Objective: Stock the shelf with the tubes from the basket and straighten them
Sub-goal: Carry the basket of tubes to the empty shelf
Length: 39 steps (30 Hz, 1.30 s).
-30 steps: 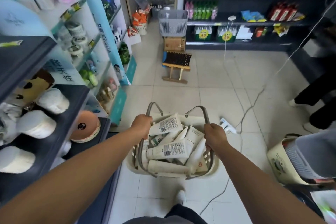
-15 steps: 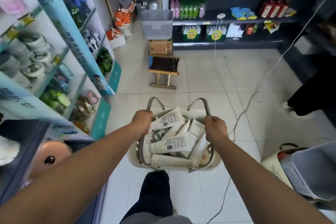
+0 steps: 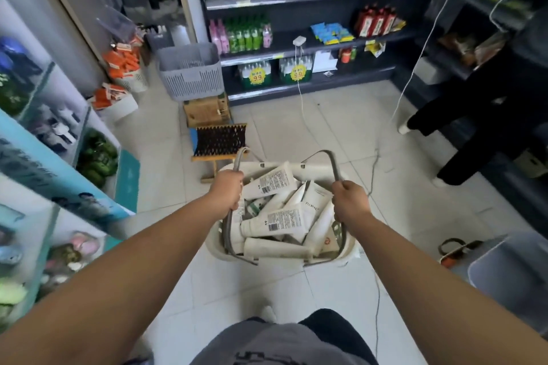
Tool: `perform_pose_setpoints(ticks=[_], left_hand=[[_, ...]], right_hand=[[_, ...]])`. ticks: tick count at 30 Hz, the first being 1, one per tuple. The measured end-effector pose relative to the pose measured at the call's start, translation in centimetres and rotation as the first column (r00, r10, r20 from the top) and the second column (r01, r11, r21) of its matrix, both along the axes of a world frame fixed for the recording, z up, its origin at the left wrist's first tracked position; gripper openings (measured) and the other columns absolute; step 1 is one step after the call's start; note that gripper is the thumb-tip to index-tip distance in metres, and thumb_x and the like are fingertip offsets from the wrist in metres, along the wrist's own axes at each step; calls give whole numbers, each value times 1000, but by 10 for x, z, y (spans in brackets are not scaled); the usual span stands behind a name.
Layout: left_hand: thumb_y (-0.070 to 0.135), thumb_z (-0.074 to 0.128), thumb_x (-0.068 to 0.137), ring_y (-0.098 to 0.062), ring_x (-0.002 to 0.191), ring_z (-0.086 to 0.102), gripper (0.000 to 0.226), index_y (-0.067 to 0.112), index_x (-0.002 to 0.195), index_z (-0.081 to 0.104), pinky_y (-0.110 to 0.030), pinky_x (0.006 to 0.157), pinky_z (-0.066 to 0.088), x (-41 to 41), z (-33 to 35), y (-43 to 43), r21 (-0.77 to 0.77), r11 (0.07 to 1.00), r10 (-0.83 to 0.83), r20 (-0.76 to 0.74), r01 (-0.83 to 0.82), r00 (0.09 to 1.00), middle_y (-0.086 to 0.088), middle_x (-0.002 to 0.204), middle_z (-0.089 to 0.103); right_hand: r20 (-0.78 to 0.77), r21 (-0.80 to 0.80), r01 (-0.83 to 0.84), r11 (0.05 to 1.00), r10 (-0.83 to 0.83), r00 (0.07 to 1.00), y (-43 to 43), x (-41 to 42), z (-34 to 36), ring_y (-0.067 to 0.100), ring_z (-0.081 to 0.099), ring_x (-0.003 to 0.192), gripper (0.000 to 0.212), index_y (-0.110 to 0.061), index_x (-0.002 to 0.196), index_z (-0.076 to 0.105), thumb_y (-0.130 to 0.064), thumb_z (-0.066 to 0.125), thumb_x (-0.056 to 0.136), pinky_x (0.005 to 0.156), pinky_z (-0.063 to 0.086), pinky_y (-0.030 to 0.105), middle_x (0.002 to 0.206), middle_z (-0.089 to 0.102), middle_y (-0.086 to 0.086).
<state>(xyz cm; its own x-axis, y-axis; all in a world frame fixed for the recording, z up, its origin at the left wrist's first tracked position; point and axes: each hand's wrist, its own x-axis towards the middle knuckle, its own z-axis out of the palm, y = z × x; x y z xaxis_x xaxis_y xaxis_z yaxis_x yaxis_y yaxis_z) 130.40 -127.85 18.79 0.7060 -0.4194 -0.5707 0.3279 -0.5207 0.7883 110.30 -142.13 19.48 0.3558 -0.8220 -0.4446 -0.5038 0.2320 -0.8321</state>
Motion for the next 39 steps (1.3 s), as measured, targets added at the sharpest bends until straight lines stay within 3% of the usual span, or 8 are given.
perform_pose_setpoints(ticks=[13, 20, 31, 35, 36, 37, 38, 39], left_hand=[[22, 43, 101, -15, 46, 27, 15, 17, 88, 45, -23, 40, 22, 131, -1, -135, 33, 999, -40, 47, 39, 998, -1, 58, 35], [22, 41, 101, -19, 47, 34, 26, 2, 108, 56, -24, 45, 28, 194, -19, -215, 68, 997, 16, 84, -22, 996, -4, 61, 39], [22, 44, 100, -16, 46, 24, 25, 15, 76, 45, -24, 46, 20, 308, 3, -335, -2, 968, 249, 34, -250, 968, -3, 57, 31], [19, 45, 100, -16, 46, 26, 14, 13, 88, 48, -26, 48, 19, 354, 13, -369, 6, 972, 233, 41, -234, 972, -3, 55, 33], [16, 44, 100, -16, 46, 25, 18, 15, 85, 34, -26, 48, 19, 366, 13, -376, 14, 975, 222, 40, -223, 974, -3, 55, 33], [13, 43, 100, -16, 47, 25, 17, 13, 84, 48, -26, 49, 18, 378, 13, -384, 24, 979, 202, 41, -203, 979, -2, 56, 33], [10, 42, 100, -16, 48, 24, 19, 4, 114, 53, -27, 50, 17, 390, 11, -391, 31, 982, 187, 43, -189, 981, -2, 57, 32], [9, 41, 100, -16, 48, 24, 16, 7, 115, 49, -27, 50, 18, 402, 10, -398, 36, 983, 179, 38, -180, 983, -2, 57, 32]], right_hand=[[-38, -59, 18, 998, -20, 999, -148, 132, 3, 21, 36, 55, 16, -8, 73, 49, -19, 45, 84, 46, 31, 29, 65, 39, 8], [-43, 2, -75, 997, 75, 996, -250, 203, -16, 21, 34, 54, 18, -8, 68, 48, -18, 47, 83, 48, 32, 31, 66, 40, 10], [47, 23, -187, 982, 186, 981, -390, 338, 10, 19, 33, 49, 25, -9, 66, 47, -17, 46, 89, 43, 27, 26, 62, 42, 8], [71, 64, -176, 982, 171, 983, -430, 387, 16, 16, 25, 46, 23, -11, 66, 41, -11, 41, 88, 43, 20, 24, 57, 34, 6], [63, 63, -185, 981, 181, 981, -438, 399, 17, 16, 24, 46, 23, -11, 66, 41, -11, 41, 89, 43, 20, 24, 56, 33, 5], [60, 65, -198, 978, 194, 979, -447, 411, 17, 15, 24, 46, 23, -11, 66, 41, -12, 41, 89, 43, 19, 23, 56, 33, 5], [61, 68, -213, 975, 209, 976, -454, 424, 16, 15, 23, 45, 24, -11, 66, 41, -12, 41, 89, 43, 19, 24, 56, 32, 5], [59, 69, -227, 971, 223, 973, -461, 436, 14, 15, 24, 45, 24, -11, 66, 41, -12, 41, 90, 43, 19, 23, 56, 32, 5]])
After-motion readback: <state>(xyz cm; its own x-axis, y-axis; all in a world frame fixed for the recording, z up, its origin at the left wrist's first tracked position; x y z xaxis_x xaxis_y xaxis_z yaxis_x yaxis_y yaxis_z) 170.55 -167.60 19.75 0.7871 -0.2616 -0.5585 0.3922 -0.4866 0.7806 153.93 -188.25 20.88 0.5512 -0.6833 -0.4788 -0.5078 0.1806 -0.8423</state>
